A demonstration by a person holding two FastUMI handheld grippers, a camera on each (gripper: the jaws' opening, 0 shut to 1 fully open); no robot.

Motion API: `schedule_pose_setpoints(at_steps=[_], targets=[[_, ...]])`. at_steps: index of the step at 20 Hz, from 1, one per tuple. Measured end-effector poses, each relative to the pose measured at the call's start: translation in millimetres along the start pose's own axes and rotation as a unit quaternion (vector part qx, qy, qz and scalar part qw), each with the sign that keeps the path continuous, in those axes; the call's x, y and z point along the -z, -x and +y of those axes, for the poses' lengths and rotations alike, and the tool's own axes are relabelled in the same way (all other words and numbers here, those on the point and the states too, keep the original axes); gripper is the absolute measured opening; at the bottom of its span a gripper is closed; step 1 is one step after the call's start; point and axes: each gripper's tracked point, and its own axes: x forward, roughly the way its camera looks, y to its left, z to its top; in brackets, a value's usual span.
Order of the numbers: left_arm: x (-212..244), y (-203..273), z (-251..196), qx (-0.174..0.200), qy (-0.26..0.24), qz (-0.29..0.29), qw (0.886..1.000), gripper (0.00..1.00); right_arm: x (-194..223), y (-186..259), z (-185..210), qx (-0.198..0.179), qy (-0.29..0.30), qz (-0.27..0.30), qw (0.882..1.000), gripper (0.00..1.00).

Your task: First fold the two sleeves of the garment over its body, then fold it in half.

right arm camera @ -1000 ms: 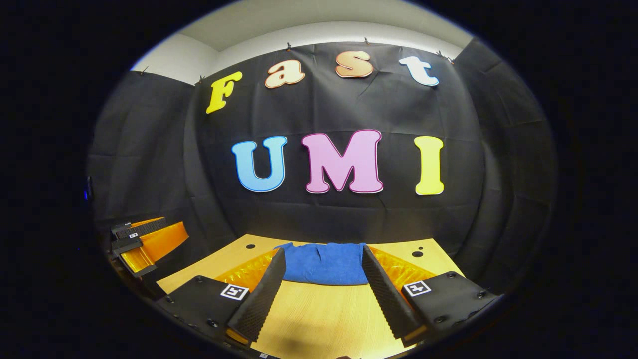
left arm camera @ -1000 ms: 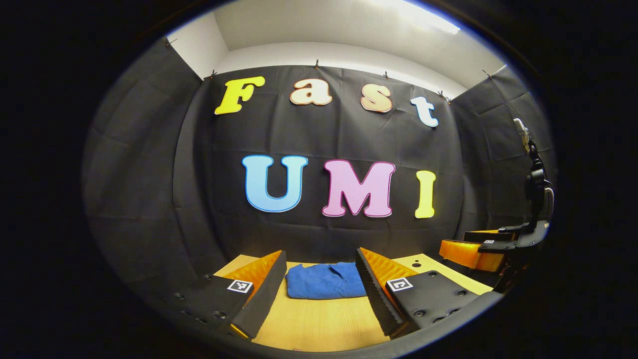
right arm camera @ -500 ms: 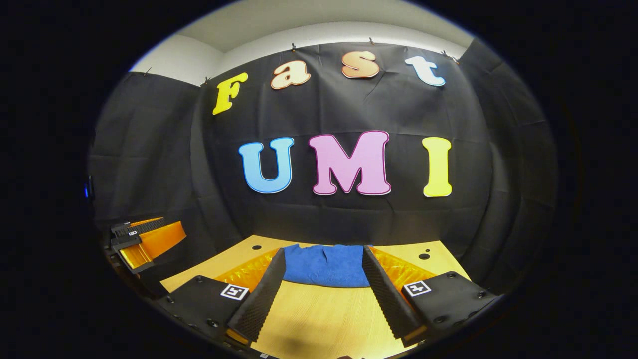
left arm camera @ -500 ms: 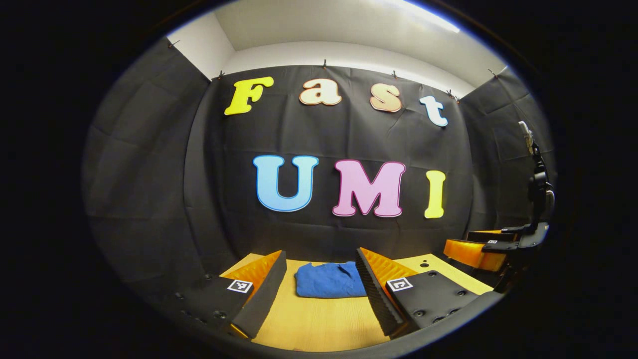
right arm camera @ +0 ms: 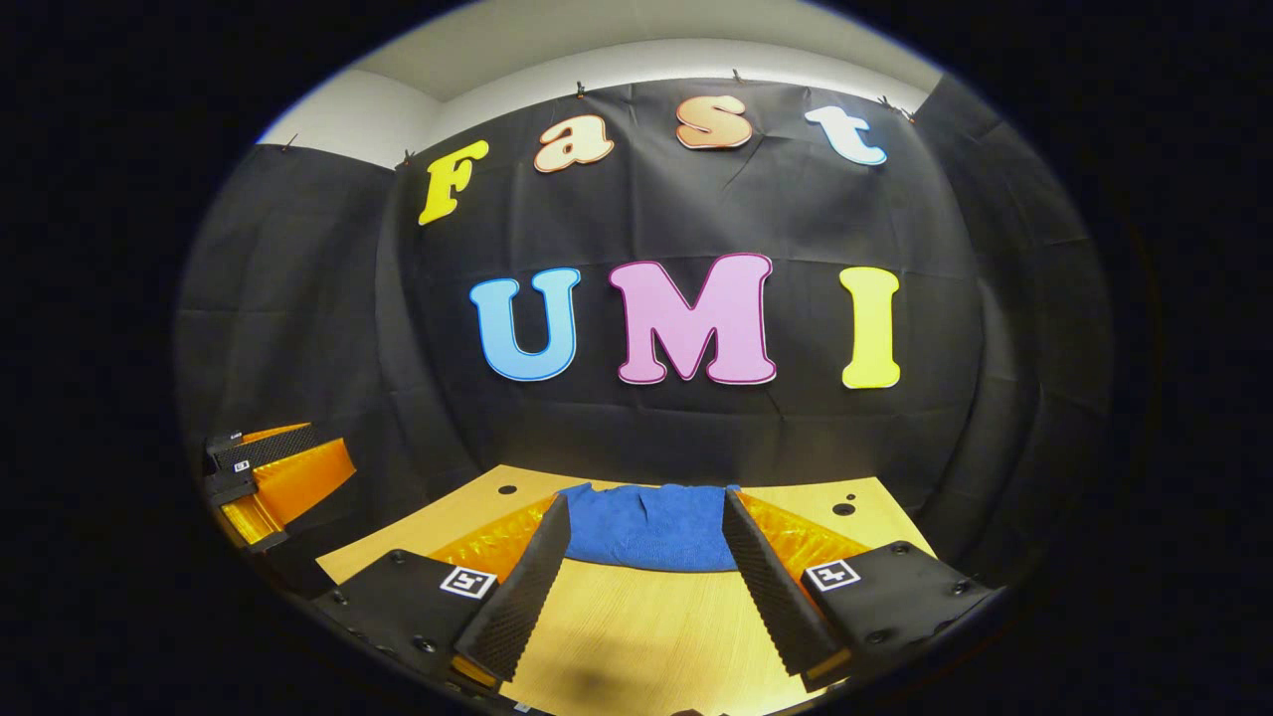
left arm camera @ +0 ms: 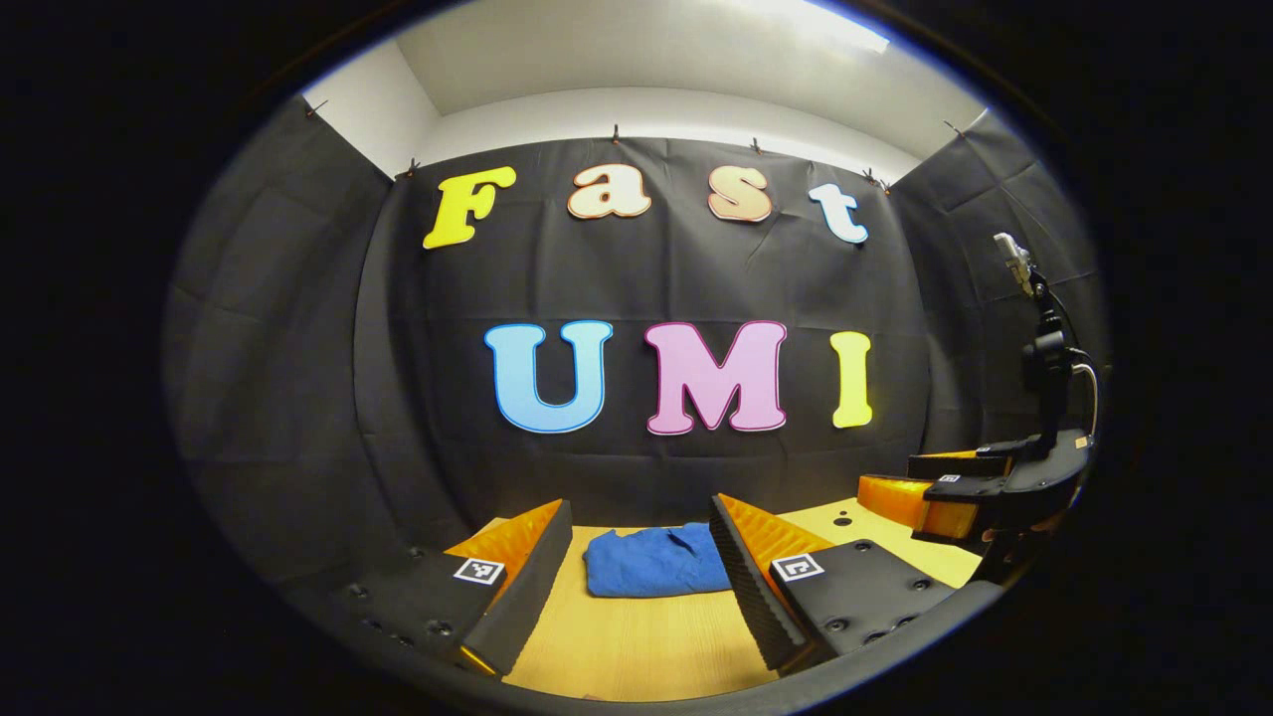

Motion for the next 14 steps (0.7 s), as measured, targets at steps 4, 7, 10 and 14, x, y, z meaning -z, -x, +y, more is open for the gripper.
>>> schedule_pose_setpoints(at_steps=[4,7,10,14], targets=[[-1,2,-2,-0.001,-0.003,-0.001,1.000,0.80,0,1,5,-0.006,0.000,0.000,1.000,0.97],[-2,1,-3,-0.002,0.004,0.003,1.000,0.80,4,3,9,-0.010,0.005,0.005,1.000,0.97],[3,4,4,-0.009,0.010,0.008,1.000,0.80,8,5,12,-0.014,0.009,0.010,1.000,0.96],[4,7,8,-0.017,0.015,0.011,1.000,0.80,8,5,13,-0.014,0.011,0.009,1.000,0.96]])
